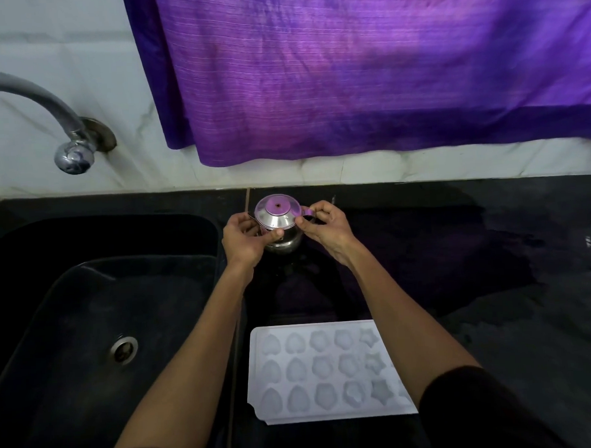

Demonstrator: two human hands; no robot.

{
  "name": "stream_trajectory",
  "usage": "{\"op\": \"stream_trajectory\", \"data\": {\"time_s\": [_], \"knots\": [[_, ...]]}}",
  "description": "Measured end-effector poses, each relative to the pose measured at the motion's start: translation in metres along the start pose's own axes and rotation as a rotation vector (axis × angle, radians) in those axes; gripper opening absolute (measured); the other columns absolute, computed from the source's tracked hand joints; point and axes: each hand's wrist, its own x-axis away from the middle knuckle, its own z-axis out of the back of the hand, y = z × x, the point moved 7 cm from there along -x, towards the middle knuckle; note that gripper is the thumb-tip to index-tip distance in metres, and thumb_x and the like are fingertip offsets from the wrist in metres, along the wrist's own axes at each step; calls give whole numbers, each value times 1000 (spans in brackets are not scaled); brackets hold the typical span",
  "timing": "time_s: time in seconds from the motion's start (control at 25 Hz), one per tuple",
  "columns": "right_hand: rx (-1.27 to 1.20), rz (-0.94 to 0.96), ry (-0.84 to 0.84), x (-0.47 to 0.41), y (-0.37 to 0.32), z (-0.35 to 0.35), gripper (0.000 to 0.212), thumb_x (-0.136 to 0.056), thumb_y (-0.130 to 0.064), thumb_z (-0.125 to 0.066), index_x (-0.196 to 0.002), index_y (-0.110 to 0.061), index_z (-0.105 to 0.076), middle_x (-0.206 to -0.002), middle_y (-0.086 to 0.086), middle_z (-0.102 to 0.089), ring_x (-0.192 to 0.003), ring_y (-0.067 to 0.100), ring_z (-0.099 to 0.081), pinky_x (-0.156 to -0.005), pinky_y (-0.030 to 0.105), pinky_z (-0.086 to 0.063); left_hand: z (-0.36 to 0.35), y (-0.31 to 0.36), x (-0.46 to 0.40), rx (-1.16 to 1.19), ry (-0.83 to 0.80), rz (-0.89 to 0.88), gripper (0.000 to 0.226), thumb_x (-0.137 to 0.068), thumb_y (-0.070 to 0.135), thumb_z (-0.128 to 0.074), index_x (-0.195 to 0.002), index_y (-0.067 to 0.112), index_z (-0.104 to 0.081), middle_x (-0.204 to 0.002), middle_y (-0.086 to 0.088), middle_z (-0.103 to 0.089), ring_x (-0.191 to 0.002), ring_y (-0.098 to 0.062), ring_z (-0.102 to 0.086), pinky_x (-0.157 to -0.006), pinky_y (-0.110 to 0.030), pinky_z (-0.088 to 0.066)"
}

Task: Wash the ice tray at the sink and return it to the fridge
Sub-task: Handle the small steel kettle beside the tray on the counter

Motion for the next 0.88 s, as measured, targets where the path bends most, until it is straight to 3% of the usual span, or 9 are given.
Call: {"op": "stream_trajectory", "data": {"time_s": [0.32, 0.44, 0.56, 0.72, 0.88], "knots": [[26, -4, 5, -1, 5, 2, 22, -76, -5, -75, -83, -14, -56, -102, -1, -66, -109, 24, -62, -99, 42, -48, 1, -2, 2, 9, -1, -4, 81, -60, 0, -83, -131, 1, -43, -132, -17, -53, -120, -26, -54, -98, -34, -47], [81, -18, 71, 5, 4, 11, 37, -73, -8, -78, -104, -14, -59, -118, 6, -62, -109, 21, -61, -98, 42, -49, 2, -3, 9, 10, -6, -8, 84, -63, 0, -82, -135, 1, -39, -135, -18, -51, -122, -27, -52, -99, -33, -46], [124, -3, 128, 24, -5, 26, 50, -74, -6, -77, -118, -10, -56, -124, 7, -58, -97, 12, -62, -97, 38, -50, 8, -9, 22, 1, 19, 2, 86, -67, 2, -81, -140, 2, -34, -138, -19, -47, -124, -28, -50, -95, -29, -44], [184, 11, 117, 67, -17, 49, 48, -75, -6, -76, -118, -11, -57, -116, 3, -59, -92, 8, -63, -89, 33, -54, 26, -22, 43, 22, 30, 3, 80, -69, 5, -80, -137, 2, -38, -136, -19, -49, -124, -28, -50, -96, -32, -45], [309, 40, 180, 119, -20, 82, 28, -85, -6, -66, -113, -9, -61, -89, -3, -50, -79, 10, -59, -79, 31, -54, 49, -33, 75, 16, 37, -18, 74, -72, 8, -78, -136, 3, -40, -133, -18, -52, -121, -26, -52, -95, -31, -46]]}}
